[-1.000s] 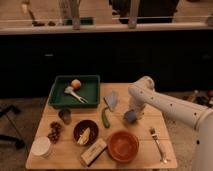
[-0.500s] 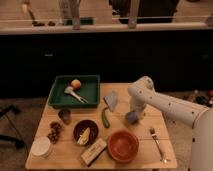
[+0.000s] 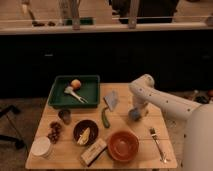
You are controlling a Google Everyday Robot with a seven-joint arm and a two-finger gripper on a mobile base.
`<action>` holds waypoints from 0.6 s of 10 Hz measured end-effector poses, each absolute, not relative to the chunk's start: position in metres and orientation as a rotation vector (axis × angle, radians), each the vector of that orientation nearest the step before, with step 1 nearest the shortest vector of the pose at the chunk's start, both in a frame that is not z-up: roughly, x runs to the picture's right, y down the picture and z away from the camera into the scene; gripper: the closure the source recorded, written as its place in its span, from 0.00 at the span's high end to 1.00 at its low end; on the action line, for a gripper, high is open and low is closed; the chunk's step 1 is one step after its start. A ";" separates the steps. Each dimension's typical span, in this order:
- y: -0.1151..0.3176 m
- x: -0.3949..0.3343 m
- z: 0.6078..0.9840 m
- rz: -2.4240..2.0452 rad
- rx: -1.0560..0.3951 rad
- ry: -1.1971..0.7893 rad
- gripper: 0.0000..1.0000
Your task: Wipe table surface with sponge
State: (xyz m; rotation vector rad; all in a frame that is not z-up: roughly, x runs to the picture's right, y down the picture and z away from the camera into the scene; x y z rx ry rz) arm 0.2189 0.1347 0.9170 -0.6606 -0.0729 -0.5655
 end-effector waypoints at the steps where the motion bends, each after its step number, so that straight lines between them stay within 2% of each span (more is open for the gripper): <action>1: 0.129 0.216 0.923 -0.562 -0.653 -0.071 0.00; 6: 0.104 0.176 0.928 -0.585 -0.586 -0.163 0.00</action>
